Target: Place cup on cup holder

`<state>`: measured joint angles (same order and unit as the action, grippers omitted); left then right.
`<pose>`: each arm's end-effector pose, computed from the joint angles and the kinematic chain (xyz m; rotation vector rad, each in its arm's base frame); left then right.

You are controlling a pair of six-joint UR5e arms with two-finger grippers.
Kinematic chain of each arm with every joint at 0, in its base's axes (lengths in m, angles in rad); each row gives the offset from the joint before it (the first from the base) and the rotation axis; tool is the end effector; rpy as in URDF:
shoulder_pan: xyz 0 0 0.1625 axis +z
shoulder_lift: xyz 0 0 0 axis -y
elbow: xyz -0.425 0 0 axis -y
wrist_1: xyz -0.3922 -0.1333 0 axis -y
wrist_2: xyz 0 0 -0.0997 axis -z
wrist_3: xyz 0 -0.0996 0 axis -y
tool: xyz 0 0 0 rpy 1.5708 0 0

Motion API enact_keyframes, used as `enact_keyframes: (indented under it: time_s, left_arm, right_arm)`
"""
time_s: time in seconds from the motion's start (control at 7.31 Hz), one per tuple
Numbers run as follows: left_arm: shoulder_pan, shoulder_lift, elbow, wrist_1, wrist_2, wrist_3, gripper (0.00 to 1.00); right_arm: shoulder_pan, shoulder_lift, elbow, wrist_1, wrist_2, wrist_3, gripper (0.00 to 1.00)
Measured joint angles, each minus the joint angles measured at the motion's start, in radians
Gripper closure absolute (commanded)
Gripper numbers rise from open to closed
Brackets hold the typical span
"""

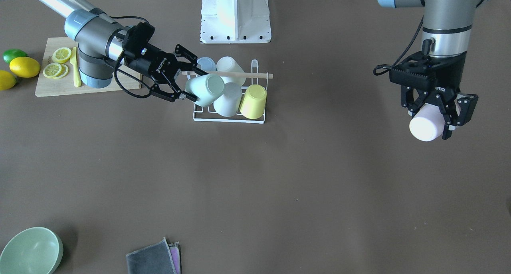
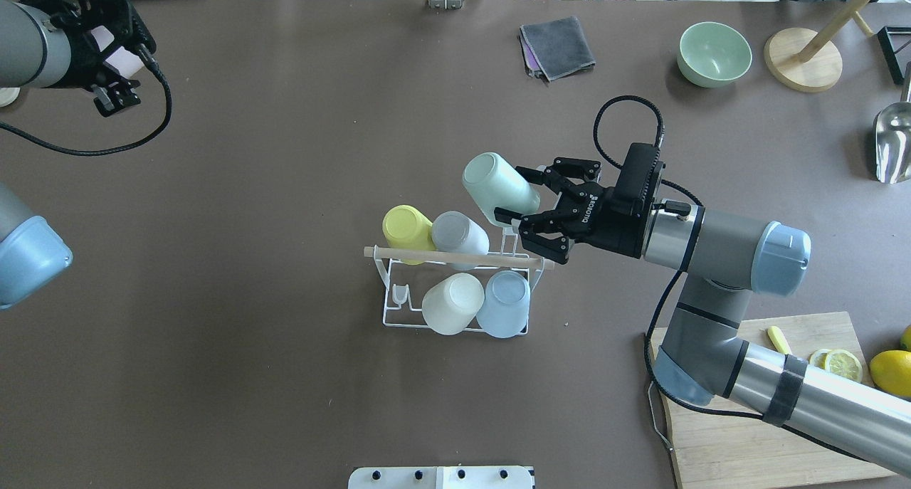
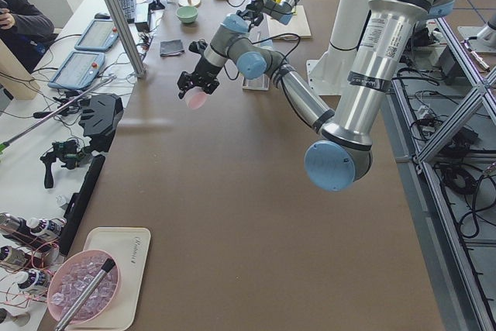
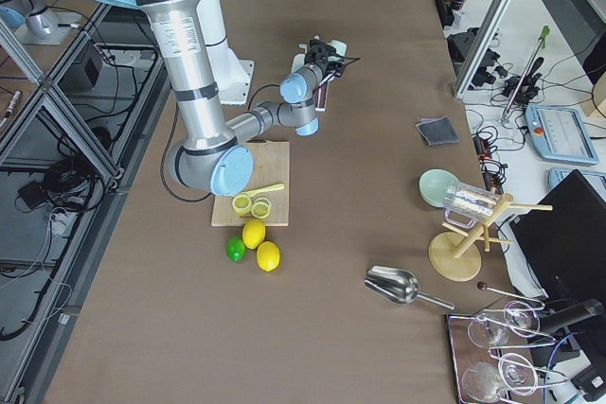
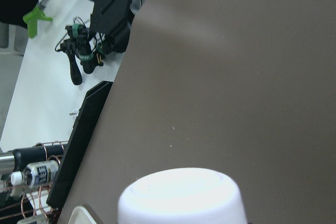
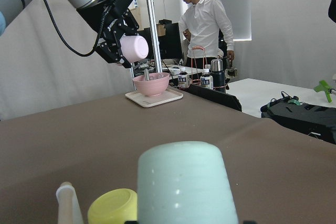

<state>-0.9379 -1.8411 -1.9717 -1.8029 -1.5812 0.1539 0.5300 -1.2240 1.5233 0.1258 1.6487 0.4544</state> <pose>0.2249 -0.5302 0.3115 0.8972 0.2293 0.7361 -0.4271 -0.3957 0.3148 1.4488 -1.4126 -0.4525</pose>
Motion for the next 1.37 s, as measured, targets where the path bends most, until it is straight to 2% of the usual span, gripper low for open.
enact_keyframes:
  time_s: [0.14,0.41,0.68,0.96,1.23,1.37]
  left_arm:
    - [0.002,0.044,0.049,-0.213,-0.027,-0.010,0.58]
    - [0.004,0.113,0.139,-0.625,-0.177,-0.074,0.58]
    - [0.029,0.130,0.160,-0.898,-0.297,-0.207,0.58]
    - [0.129,0.131,0.168,-1.181,-0.357,-0.382,0.58]
    - [0.255,0.121,0.181,-1.425,-0.361,-0.493,0.58]
    - [0.310,0.106,0.190,-1.513,-0.357,-0.513,0.58]
  right_arm:
    - [0.000,-0.006,0.000,0.000,0.022,-0.008,0.55]
    - [-0.001,-0.016,0.001,0.000,0.046,-0.014,0.46]
    - [-0.001,-0.021,0.001,0.000,0.056,-0.013,0.39]
    - [-0.001,-0.030,0.002,0.000,0.060,-0.012,0.32]
    - [-0.001,-0.039,0.005,0.000,0.060,-0.009,0.00]
    - [0.000,-0.046,0.009,0.000,0.060,-0.006,0.00]
